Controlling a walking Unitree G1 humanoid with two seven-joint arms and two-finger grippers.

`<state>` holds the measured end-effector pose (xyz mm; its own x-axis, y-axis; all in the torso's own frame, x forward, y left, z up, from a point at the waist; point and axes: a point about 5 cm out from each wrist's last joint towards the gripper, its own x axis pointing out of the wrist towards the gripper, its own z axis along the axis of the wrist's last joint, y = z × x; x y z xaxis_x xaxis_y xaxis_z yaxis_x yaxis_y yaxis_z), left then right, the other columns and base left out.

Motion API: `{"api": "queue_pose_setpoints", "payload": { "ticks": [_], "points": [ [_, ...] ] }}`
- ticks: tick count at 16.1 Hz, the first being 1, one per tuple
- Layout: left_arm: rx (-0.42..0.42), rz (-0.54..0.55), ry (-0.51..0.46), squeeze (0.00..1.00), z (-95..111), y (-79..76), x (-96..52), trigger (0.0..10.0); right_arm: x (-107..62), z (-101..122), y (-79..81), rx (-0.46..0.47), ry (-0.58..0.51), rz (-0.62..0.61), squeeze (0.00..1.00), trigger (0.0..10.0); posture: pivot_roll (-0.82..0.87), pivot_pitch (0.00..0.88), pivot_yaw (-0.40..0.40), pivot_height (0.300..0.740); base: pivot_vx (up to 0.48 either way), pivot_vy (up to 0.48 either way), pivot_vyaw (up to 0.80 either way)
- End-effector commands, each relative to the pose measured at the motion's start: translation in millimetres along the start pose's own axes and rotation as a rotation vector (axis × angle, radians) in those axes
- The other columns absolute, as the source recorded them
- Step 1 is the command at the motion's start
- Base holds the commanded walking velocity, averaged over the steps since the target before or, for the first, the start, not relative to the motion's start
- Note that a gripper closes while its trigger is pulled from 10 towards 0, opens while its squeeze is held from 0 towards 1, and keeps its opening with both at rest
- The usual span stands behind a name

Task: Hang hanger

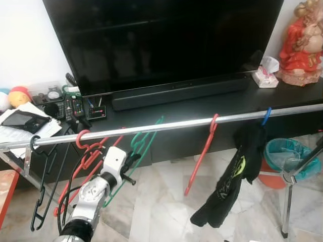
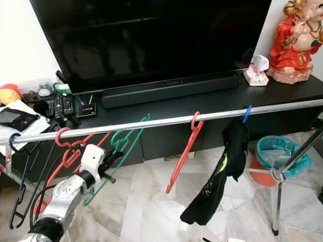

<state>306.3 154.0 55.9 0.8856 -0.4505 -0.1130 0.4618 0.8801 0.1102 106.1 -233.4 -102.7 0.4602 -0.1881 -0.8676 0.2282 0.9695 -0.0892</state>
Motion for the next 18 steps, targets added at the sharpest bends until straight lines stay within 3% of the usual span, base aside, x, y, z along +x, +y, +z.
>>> {"api": "queue_pose_setpoints", "payload": {
  "ticks": [1, 8, 12, 18],
  "points": [
    [-0.007, 0.053, -0.061, 0.00, 19, 8.9, 8.0, 10.0, -0.1, -2, 1.3, -0.002, 0.010, 0.005, 0.00, 10.0, -0.20, 0.000, 0.047, 0.740, 0.000, 0.000, 0.00],
    [-0.027, 0.092, -0.073, 0.00, 32, 7.3, 22.8, 10.0, 0.1, -1, 2.2, 0.002, 0.008, 0.007, 0.00, 10.0, -0.20, 0.000, 0.051, 0.740, 0.000, 0.000, 0.00],
    [-0.034, 0.108, 0.060, 0.00, 20, 4.7, 27.2, 10.0, 0.0, -1, 1.5, 0.000, 0.011, 0.009, 0.00, 10.0, -0.20, 0.000, 0.049, 0.740, 0.000, 0.000, 0.00],
    [-0.024, 0.071, 0.122, 0.00, 12, -2.1, 25.4, 10.0, 0.1, -1, 1.6, 0.000, 0.011, 0.009, 0.00, 10.0, -0.20, 0.000, 0.049, 0.740, 0.000, 0.000, 0.00]
  ]
}}
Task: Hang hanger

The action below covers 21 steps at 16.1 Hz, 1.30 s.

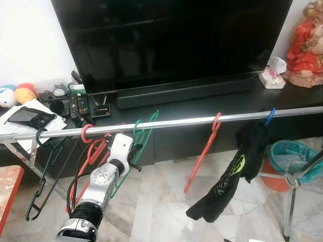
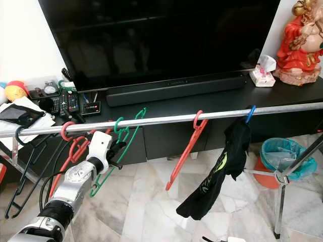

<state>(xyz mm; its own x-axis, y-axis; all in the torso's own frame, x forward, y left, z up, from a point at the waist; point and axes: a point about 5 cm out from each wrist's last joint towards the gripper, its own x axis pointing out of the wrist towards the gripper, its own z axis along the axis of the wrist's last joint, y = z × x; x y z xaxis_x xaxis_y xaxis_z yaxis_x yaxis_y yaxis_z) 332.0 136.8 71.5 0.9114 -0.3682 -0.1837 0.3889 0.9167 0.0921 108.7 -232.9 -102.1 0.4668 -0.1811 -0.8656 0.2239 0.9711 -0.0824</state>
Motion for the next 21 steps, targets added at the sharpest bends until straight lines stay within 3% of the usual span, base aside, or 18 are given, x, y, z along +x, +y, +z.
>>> {"api": "queue_pose_setpoints", "payload": {
  "ticks": [1, 2, 5, 10, 14, 16, 17, 18, 19, 21],
  "points": [
    [0.003, -0.013, 0.038, 0.67, -8, -0.2, -4.4, 10.0, -0.5, -4, 0.7, 0.001, 0.016, 0.002, 0.00, 10.0, -0.20, 0.000, 0.049, 0.740, 0.000, 0.000, 0.00],
    [-0.002, -0.013, 0.031, 1.00, -8, -0.1, -5.3, 10.0, -0.5, -3, 0.7, 0.001, 0.016, 0.002, 0.00, 10.0, -0.20, 0.000, 0.049, 0.740, 0.000, 0.000, 0.00],
    [-0.034, -0.040, -0.039, 1.00, -1, -0.7, -10.8, 10.0, -0.5, -3, 1.0, 0.003, 0.016, 0.002, 0.00, 10.0, -0.20, 0.000, 0.050, 0.740, 0.000, 0.000, 0.00],
    [-0.068, -0.102, -0.119, 1.00, 10, 8.8, -34.9, 10.0, -0.6, -4, 1.2, 0.000, 0.016, 0.004, 0.00, 10.0, -0.18, 0.000, 0.052, 0.740, 0.000, 0.000, 0.00],
    [-0.071, -0.138, -0.104, 1.00, 7, 18.1, -70.4, 10.0, -0.6, -4, 2.1, 0.000, 0.018, 0.006, 0.00, 10.0, -0.18, 0.000, 0.057, 0.740, 0.000, 0.000, 0.00],
    [-0.099, -0.160, -0.072, 1.00, 0, 25.2, -100.4, 10.0, -0.6, -4, 2.3, 0.003, 0.017, 0.005, 0.00, 10.0, -0.18, 0.000, 0.062, 0.740, 0.000, 0.000, 0.00],
    [-0.100, -0.171, -0.061, 1.00, -1, 25.6, -106.7, 10.0, -0.6, -4, 2.4, 0.004, 0.017, 0.004, 0.00, 10.0, -0.18, 0.000, 0.062, 0.740, 0.000, 0.000, 0.00],
    [-0.103, -0.263, 0.067, 1.00, -14, 30.6, -140.2, 10.0, -0.4, -4, 2.4, 0.005, 0.016, 0.003, 0.00, 10.0, -0.16, 0.000, 0.061, 0.740, 0.000, 0.000, 0.00],
    [-0.102, -0.321, 0.164, 1.00, -24, 33.1, -155.6, 10.0, -0.3, -3, 2.4, 0.004, 0.016, 0.003, 0.00, 10.0, -0.16, 0.000, 0.062, 0.740, 0.000, 0.000, 0.00],
    [-0.093, -0.383, 0.294, 1.00, -36, 32.6, -170.4, 10.0, -0.2, -3, 2.4, 0.004, 0.016, 0.003, 0.00, 10.0, -0.16, 0.000, 0.063, 0.740, 0.000, 0.000, 0.00]
  ]
}}
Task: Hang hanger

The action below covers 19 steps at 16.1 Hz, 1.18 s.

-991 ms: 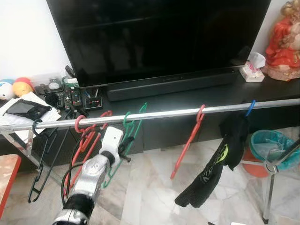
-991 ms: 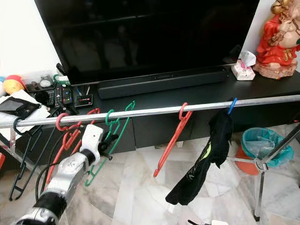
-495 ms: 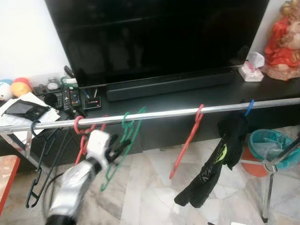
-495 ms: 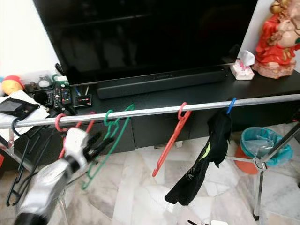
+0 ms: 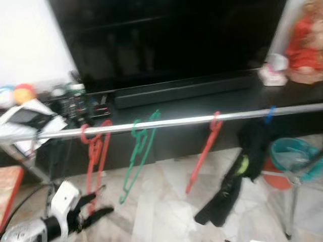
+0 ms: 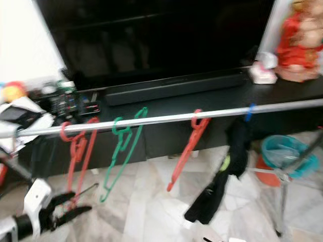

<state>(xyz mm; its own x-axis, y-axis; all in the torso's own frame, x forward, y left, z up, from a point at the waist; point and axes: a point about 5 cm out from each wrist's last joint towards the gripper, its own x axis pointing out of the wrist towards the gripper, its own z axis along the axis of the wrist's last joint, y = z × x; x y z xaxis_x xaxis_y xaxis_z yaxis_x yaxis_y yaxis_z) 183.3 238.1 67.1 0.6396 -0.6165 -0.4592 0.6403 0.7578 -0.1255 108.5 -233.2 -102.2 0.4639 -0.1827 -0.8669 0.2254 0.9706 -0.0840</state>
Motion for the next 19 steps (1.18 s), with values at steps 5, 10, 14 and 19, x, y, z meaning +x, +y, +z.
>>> {"api": "queue_pose_setpoints", "payload": {
  "ticks": [5, 10, 14, 19],
  "points": [
    [0.042, -0.034, 0.239, 0.00, -34, -5.0, 33.7, 10.0, 0.1, -2, 3.9, 0.009, 0.009, 0.004, 0.00, 10.0, -0.17, 0.000, 0.069, 0.740, 0.000, 0.000, 0.00],
    [0.022, 0.058, 0.432, 0.00, -82, -5.4, 73.5, 10.0, -0.1, -3, 4.6, 0.004, 0.014, 0.005, 0.00, 10.0, -0.19, 0.000, 0.073, 0.740, 0.000, 0.000, 0.00],
    [-0.107, 0.397, 0.492, 0.00, -107, 6.3, 81.5, 10.0, -0.4, -4, 4.4, 0.002, 0.017, 0.005, 0.00, 10.0, -0.20, 0.000, 0.067, 0.740, 0.000, 0.000, 0.00],
    [-0.209, 0.537, 0.567, 0.00, -132, -2.6, 74.2, 10.0, -0.7, -6, 4.8, 0.008, 0.018, 0.004, 0.00, 10.0, -0.22, 0.000, 0.073, 0.740, 0.000, 0.000, 0.00]
  ]
}}
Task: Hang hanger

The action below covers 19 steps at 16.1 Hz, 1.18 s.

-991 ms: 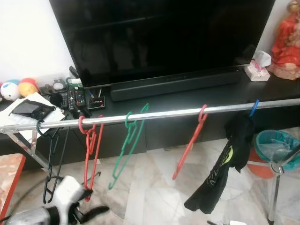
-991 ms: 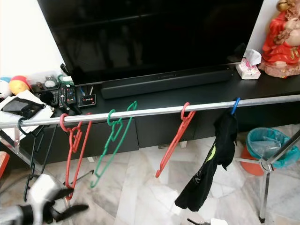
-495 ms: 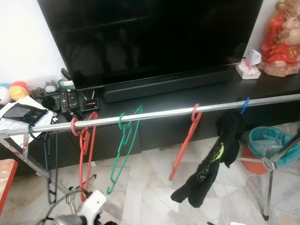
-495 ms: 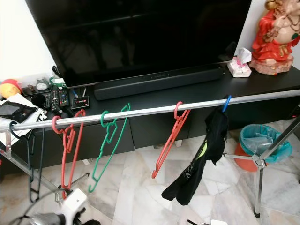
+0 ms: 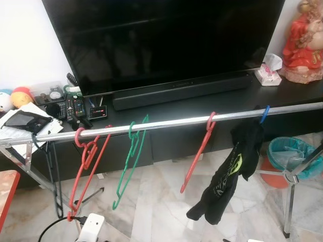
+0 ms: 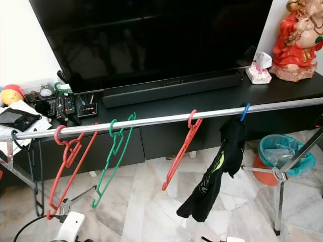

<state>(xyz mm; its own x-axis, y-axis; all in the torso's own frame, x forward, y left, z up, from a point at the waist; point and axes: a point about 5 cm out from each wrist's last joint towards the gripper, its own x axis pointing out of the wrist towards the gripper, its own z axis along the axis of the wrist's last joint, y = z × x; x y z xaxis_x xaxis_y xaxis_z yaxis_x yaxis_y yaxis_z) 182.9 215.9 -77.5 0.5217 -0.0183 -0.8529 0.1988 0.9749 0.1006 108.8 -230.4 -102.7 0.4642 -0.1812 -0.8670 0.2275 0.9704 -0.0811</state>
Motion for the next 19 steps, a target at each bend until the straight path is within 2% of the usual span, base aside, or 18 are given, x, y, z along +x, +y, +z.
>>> {"api": "queue_pose_setpoints", "payload": {
  "ticks": [1, 4, 12, 16, 19],
  "points": [
    [-0.026, 0.015, 0.043, 0.00, -12, -0.8, -0.6, 10.0, -0.8, -5, 1.9, 0.007, 0.017, 0.002, 0.00, 10.0, -0.21, 0.000, 0.070, 0.740, 0.000, 0.000, 0.00],
    [-0.045, 0.031, 0.032, 0.00, -11, -1.5, 0.2, 10.0, -0.8, -5, 1.9, 0.013, 0.013, 0.001, 0.00, 10.0, -0.21, 0.000, 0.071, 0.740, 0.000, 0.000, 0.00],
    [-0.043, 0.037, 0.056, 0.00, -21, -4.6, -0.7, 10.0, -0.8, -5, 1.2, 0.017, 0.016, -0.005, 0.00, 10.0, -0.21, 0.000, 0.068, 0.740, 0.000, -0.346, 0.00],
    [-0.081, 0.027, 0.066, 0.00, -27, -6.9, -1.5, 10.0, -0.8, -5, 0.2, 0.017, 0.014, -0.008, 0.00, 10.0, -0.21, 0.000, 0.066, 0.740, 0.000, 0.000, 0.00],
    [-0.070, 0.023, 0.071, 0.00, -28, -8.2, -1.4, 10.0, -0.9, -5, -0.2, 0.014, 0.018, -0.007, 0.00, 10.0, -0.21, 0.000, 0.064, 0.740, 0.000, 0.000, 0.00]
  ]
}}
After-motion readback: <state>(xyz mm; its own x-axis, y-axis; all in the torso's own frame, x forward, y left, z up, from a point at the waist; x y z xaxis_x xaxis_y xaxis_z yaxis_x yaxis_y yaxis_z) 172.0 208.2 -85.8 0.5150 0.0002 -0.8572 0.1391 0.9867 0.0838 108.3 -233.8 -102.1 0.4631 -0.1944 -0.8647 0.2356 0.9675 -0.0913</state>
